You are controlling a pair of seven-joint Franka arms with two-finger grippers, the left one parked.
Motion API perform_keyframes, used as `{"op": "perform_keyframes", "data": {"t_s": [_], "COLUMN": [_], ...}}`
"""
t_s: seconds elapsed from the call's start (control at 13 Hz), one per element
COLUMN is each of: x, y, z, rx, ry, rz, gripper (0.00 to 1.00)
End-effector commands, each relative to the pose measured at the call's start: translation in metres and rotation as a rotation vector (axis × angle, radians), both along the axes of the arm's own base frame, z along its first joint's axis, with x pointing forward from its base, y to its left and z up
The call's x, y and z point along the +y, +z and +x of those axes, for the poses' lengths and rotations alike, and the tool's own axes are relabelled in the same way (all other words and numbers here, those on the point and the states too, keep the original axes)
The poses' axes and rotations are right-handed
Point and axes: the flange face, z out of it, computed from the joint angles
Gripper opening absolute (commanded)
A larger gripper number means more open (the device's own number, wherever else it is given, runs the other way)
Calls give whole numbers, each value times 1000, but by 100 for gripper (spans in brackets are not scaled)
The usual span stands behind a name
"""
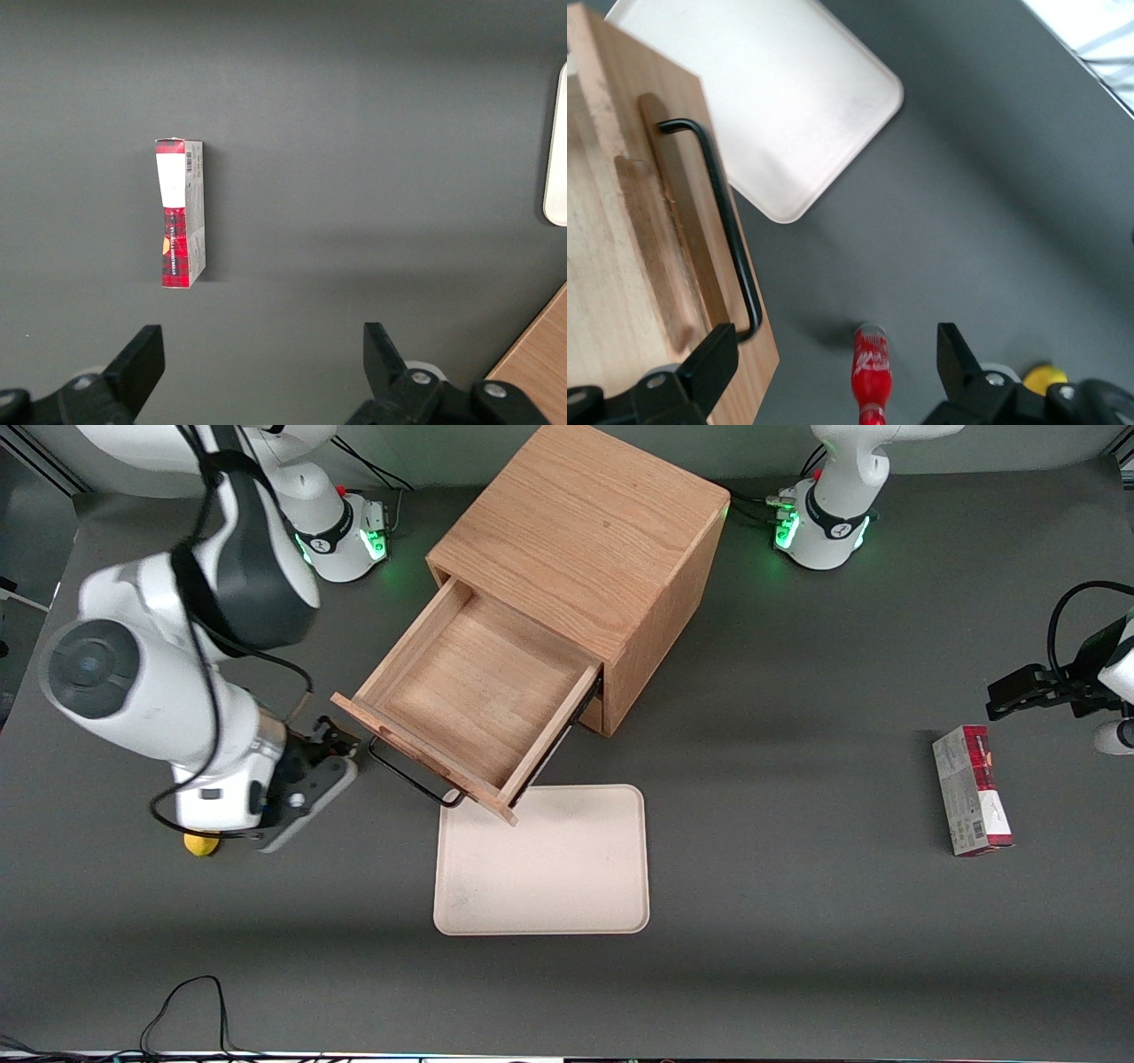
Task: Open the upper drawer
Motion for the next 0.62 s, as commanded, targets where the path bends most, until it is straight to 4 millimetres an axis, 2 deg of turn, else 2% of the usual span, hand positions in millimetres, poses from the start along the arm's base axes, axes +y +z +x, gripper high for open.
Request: {"op": "perform_keyframes", "data": {"t_s": [0.0, 0.23, 0.38, 0.46, 0.54], "x": [-45, -92, -124, -131, -150], "y": [39, 57, 65, 68, 70], "z": [-12, -26, -34, -38, -42], "rx": [8, 52, 62, 61, 62], "ry": [-246, -391, -453, -500, -563], "rz": [11, -17, -22, -20, -13], "gripper": [100, 100, 100, 100, 100]}}
